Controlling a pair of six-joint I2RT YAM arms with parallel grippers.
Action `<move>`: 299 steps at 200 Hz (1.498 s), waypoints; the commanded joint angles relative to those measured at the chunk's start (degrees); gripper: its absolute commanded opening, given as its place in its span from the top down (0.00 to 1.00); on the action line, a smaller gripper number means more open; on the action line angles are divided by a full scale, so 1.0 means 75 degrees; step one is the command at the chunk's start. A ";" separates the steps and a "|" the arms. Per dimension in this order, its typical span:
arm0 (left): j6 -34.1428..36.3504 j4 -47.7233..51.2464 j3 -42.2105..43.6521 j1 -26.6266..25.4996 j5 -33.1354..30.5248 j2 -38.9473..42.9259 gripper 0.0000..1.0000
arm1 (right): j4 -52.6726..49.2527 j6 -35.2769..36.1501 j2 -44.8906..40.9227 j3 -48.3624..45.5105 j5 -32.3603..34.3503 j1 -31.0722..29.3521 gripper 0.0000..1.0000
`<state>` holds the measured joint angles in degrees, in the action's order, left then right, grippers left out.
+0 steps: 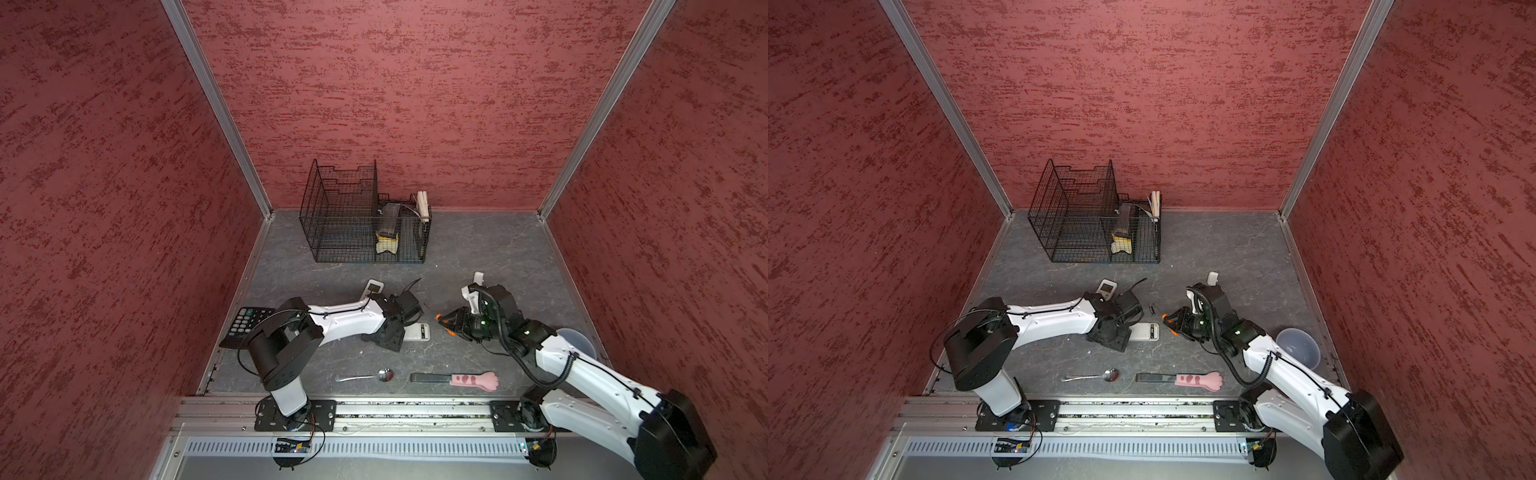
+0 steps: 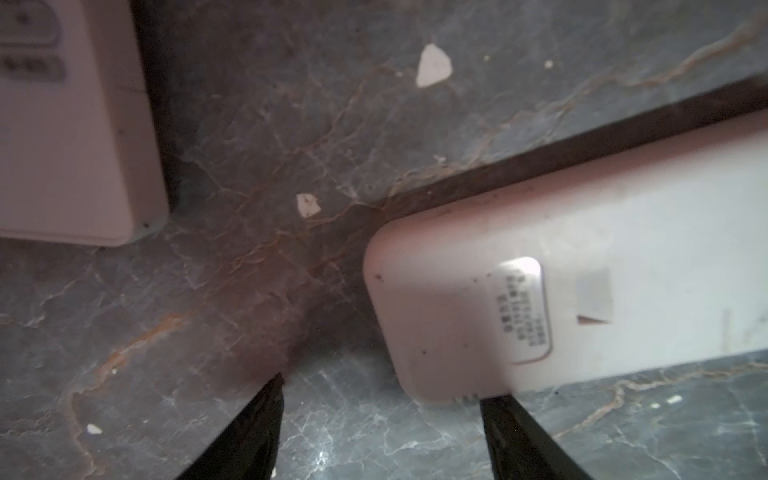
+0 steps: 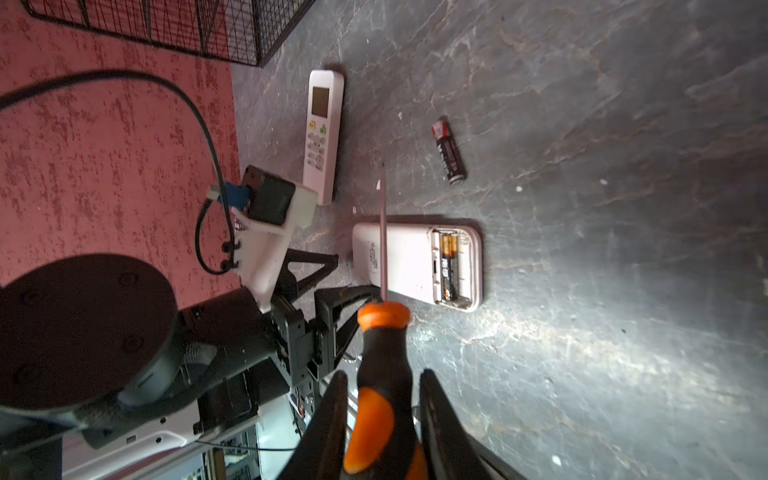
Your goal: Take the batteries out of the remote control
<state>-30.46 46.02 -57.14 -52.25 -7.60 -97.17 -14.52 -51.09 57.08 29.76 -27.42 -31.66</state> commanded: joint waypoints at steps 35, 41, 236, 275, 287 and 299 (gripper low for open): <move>-0.0433 0.0252 -0.0420 0.0149 0.0145 0.0448 0.29 | -0.1555 0.1235 -0.0032 0.0462 -0.0970 0.0280 1.00; -0.0486 0.0245 -0.0471 0.0148 0.0176 0.0477 0.30 | -0.1637 0.1325 0.0010 0.0451 -0.1075 0.0321 1.00; -0.1124 -0.0741 -0.0467 0.0401 0.0802 0.0509 0.39 | -0.1958 0.2924 0.1176 0.0497 -0.2046 0.1123 1.00; -0.1284 -0.0826 -0.0279 0.0405 0.0937 0.0565 0.41 | -0.1841 0.3036 0.1351 0.0482 -0.2078 0.1133 1.00; -0.1312 -0.0879 -0.0221 0.0404 0.0984 0.0576 0.43 | -0.1814 0.3067 0.1409 0.0474 -0.2098 0.1139 1.00; -0.1341 -0.0878 -0.0188 0.0404 0.0979 0.0565 0.44 | -0.1807 0.3101 0.1457 0.0473 -0.2107 0.1141 1.00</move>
<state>-39.31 40.62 -59.40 -49.45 -1.08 -92.99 -29.69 -29.95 67.55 32.10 -41.85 -23.51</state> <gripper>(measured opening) 0.573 0.285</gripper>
